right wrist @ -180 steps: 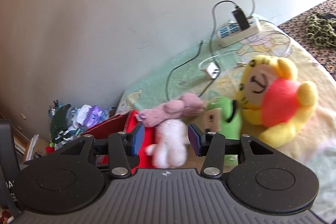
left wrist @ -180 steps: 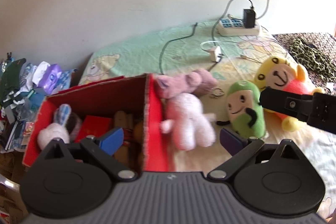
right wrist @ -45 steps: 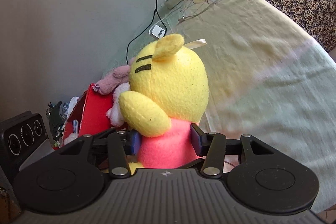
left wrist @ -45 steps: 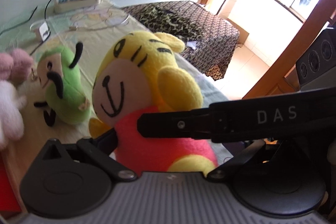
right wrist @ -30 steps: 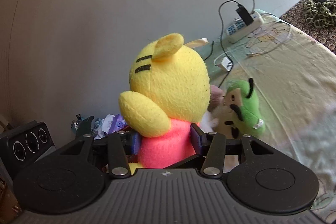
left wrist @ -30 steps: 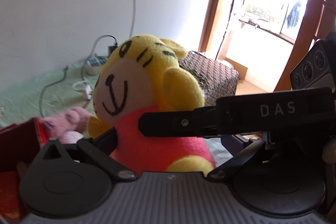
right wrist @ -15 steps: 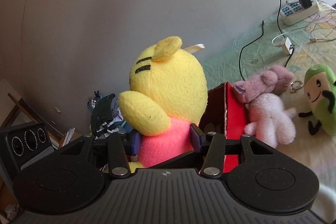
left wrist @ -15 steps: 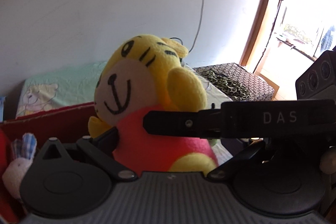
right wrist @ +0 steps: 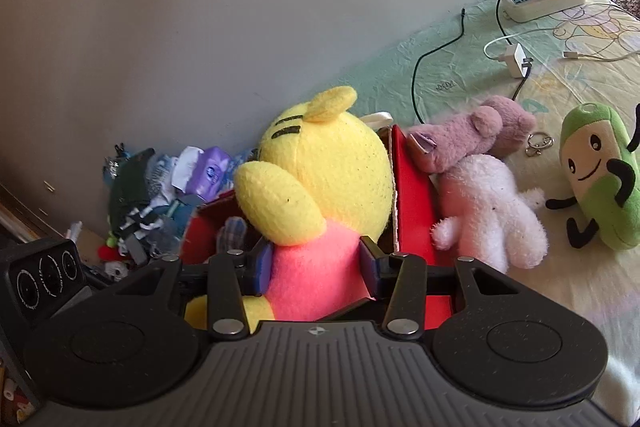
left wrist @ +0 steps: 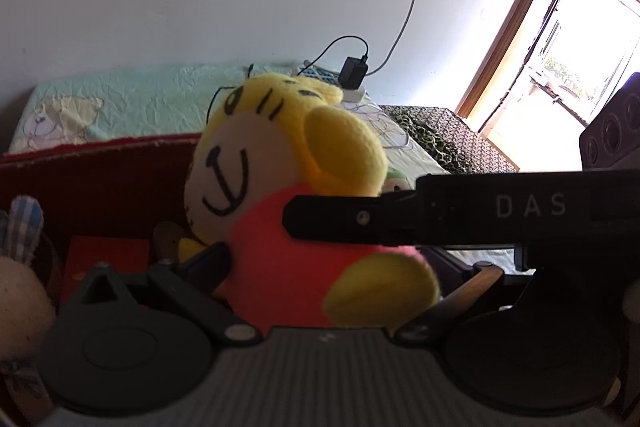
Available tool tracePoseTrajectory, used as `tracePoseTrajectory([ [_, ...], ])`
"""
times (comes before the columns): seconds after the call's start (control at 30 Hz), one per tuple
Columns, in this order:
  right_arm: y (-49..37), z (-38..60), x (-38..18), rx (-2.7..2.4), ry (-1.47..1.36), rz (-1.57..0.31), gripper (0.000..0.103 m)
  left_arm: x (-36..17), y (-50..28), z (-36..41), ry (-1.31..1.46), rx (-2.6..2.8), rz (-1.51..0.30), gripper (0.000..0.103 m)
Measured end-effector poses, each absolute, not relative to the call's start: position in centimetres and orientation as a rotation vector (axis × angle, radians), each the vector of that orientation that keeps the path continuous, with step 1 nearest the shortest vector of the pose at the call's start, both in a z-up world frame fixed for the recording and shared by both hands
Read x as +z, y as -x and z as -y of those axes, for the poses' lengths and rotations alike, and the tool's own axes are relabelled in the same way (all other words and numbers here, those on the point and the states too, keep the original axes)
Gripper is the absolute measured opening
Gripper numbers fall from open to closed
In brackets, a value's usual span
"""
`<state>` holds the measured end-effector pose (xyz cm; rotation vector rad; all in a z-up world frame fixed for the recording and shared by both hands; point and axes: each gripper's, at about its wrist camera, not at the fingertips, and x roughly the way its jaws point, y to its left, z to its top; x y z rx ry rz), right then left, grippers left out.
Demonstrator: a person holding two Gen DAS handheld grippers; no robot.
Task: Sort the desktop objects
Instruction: 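Carry the tiger plush with the right gripper toward the red box, then lower the tiger plush into the red box beside the bunny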
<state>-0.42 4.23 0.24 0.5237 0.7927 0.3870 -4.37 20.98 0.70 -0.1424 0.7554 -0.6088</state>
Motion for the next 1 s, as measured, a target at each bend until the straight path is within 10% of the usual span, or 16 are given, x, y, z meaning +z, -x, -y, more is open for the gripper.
tracePoseTrajectory([
  [1.0, 0.2, -5.2, 0.5, 0.286, -0.433, -0.729, 0.056, -1.9, 2.1, -22.9, 0.160, -0.670, -0.848, 0.101],
])
